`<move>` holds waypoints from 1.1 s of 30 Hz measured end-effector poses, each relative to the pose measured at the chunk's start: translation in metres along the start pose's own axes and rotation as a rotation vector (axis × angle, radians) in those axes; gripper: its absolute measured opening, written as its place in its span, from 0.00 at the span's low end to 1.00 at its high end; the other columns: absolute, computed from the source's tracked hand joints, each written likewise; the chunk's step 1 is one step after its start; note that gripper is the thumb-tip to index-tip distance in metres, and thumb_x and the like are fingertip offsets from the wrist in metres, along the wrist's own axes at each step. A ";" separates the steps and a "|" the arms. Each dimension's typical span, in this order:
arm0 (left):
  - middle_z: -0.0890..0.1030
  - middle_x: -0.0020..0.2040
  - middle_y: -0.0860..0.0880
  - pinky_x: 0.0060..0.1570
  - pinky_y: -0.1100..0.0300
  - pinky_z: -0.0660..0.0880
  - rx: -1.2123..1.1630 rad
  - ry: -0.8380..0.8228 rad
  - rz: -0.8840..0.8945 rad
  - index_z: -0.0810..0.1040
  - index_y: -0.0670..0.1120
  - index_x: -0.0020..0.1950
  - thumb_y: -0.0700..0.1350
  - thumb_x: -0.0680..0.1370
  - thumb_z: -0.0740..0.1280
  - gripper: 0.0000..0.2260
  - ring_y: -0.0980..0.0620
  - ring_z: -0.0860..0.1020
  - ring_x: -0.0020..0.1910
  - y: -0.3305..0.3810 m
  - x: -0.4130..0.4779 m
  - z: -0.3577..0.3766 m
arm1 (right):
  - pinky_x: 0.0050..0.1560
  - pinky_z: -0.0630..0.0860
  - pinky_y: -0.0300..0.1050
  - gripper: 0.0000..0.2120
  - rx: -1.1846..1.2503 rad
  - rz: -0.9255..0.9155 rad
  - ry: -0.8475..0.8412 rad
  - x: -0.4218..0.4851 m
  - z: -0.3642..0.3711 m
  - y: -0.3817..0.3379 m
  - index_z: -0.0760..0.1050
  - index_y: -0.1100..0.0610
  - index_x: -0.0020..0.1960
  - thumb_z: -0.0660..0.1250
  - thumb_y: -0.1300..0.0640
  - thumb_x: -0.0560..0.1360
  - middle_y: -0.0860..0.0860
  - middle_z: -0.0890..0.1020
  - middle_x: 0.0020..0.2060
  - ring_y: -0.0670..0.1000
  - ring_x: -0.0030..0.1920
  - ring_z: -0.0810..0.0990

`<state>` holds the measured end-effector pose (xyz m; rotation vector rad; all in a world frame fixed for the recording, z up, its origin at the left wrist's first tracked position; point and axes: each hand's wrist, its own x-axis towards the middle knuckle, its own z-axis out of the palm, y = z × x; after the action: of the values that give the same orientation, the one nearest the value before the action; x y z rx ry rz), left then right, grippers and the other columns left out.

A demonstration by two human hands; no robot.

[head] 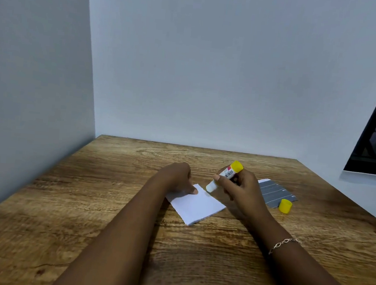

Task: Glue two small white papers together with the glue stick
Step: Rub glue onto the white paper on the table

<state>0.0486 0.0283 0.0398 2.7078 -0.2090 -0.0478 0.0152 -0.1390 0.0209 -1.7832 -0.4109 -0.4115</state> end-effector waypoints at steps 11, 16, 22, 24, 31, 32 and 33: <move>0.79 0.55 0.43 0.45 0.55 0.71 0.075 0.051 -0.093 0.73 0.40 0.56 0.51 0.73 0.69 0.19 0.46 0.76 0.50 0.008 -0.004 0.005 | 0.45 0.76 0.54 0.02 0.016 0.091 -0.019 0.001 -0.003 -0.002 0.77 0.57 0.44 0.69 0.60 0.71 0.60 0.82 0.44 0.58 0.45 0.81; 0.77 0.58 0.45 0.47 0.56 0.68 0.035 0.191 -0.224 0.72 0.42 0.57 0.48 0.76 0.64 0.14 0.45 0.76 0.57 0.002 -0.006 0.000 | 0.34 0.68 0.39 0.03 -0.009 0.069 -0.011 -0.001 -0.004 -0.004 0.77 0.60 0.46 0.67 0.61 0.72 0.56 0.81 0.40 0.42 0.32 0.75; 0.79 0.57 0.46 0.43 0.57 0.68 0.091 0.256 -0.323 0.75 0.43 0.57 0.44 0.76 0.64 0.11 0.46 0.77 0.56 -0.003 -0.008 0.000 | 0.35 0.68 0.41 0.05 -0.032 0.075 0.014 0.001 -0.004 0.000 0.77 0.58 0.48 0.67 0.59 0.73 0.53 0.81 0.40 0.47 0.36 0.75; 0.79 0.57 0.46 0.44 0.56 0.69 0.054 0.287 -0.261 0.75 0.43 0.56 0.44 0.75 0.66 0.11 0.46 0.77 0.57 -0.001 -0.008 0.000 | 0.37 0.71 0.44 0.03 -0.058 0.077 0.008 0.002 -0.003 0.003 0.77 0.56 0.46 0.67 0.59 0.73 0.53 0.81 0.40 0.50 0.38 0.77; 0.82 0.52 0.45 0.47 0.56 0.72 -0.058 0.150 -0.031 0.79 0.44 0.45 0.42 0.70 0.72 0.06 0.46 0.78 0.53 0.007 -0.004 0.011 | 0.42 0.73 0.46 0.03 -0.153 0.063 0.016 0.010 -0.002 0.011 0.77 0.56 0.46 0.67 0.58 0.72 0.50 0.81 0.40 0.51 0.43 0.79; 0.82 0.52 0.45 0.47 0.56 0.73 -0.059 0.142 -0.027 0.79 0.43 0.46 0.42 0.70 0.72 0.07 0.46 0.78 0.53 0.007 -0.003 0.011 | 0.41 0.73 0.44 0.02 -0.161 0.059 0.006 0.010 -0.001 0.011 0.77 0.54 0.46 0.67 0.58 0.72 0.48 0.81 0.39 0.50 0.42 0.78; 0.82 0.52 0.44 0.47 0.56 0.73 -0.064 0.140 -0.024 0.79 0.42 0.47 0.42 0.70 0.72 0.08 0.45 0.78 0.53 0.007 -0.003 0.012 | 0.41 0.73 0.44 0.02 -0.166 0.056 -0.007 0.010 -0.001 0.011 0.77 0.53 0.45 0.67 0.58 0.73 0.47 0.81 0.39 0.49 0.42 0.78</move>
<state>0.0438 0.0181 0.0319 2.6374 -0.1302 0.1262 0.0297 -0.1420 0.0167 -1.9533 -0.3386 -0.4103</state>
